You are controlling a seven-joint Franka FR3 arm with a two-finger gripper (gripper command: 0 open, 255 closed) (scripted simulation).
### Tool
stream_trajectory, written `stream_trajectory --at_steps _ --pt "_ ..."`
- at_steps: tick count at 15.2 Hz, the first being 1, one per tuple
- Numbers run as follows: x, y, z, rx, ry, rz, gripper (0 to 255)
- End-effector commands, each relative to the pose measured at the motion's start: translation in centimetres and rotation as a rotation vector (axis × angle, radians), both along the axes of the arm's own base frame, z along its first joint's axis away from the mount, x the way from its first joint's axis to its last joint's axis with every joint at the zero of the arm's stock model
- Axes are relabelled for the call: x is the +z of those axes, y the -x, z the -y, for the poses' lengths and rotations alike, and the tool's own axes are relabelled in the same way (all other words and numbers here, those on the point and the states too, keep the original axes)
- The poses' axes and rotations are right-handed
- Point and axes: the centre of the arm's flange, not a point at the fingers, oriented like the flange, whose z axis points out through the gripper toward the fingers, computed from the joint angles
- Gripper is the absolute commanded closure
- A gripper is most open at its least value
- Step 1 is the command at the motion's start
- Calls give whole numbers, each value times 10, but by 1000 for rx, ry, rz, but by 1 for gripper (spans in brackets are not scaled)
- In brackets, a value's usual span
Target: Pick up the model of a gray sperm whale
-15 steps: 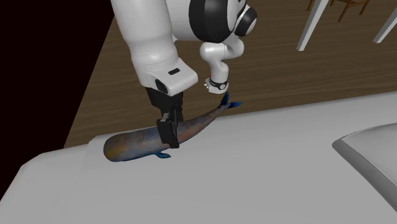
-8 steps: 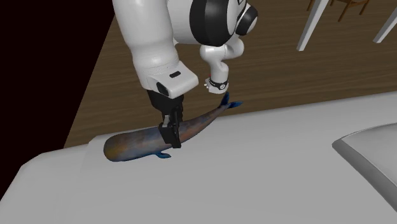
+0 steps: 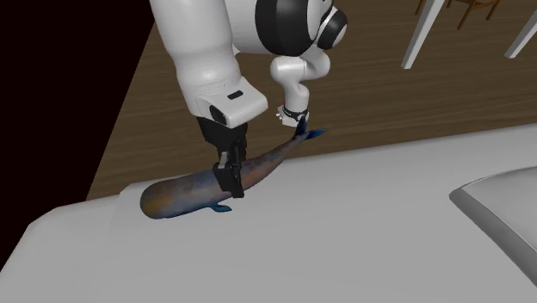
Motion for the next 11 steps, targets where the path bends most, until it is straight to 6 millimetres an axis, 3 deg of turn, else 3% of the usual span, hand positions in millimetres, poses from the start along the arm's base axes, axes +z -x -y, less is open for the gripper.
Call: stream_trajectory --at_steps 1,11 --pt "11 0 0 0 0 0 255" --pt "63 0 0 0 0 0 255"
